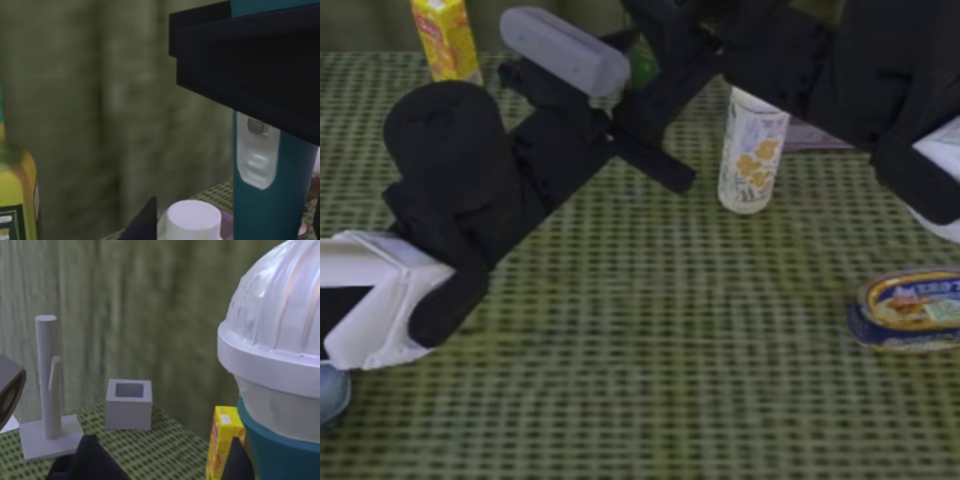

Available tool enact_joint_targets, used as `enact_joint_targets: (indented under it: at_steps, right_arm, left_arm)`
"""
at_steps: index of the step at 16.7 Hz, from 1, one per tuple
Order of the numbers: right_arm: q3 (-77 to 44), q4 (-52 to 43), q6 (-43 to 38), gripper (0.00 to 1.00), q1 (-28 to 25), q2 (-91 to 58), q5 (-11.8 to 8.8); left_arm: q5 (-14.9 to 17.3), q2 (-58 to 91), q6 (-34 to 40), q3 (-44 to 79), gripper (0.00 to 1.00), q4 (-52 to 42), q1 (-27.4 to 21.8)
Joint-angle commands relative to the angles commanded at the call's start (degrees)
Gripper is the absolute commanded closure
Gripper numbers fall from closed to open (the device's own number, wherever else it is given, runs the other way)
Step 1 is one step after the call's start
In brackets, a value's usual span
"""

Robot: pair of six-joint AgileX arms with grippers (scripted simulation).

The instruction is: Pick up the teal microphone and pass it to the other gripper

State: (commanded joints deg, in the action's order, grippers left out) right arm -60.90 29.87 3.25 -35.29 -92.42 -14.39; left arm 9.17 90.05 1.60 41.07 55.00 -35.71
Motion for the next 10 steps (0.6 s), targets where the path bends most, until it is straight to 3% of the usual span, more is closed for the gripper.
enact_joint_targets:
  at_steps: [10]
  right_arm:
    - [0.00,0.05,0.24,1.00,0.62,0.90,-0.02]
  left_arm:
    - [-0.85,-0.35,-0.73,-1.45,0.00,-0.15,0.93]
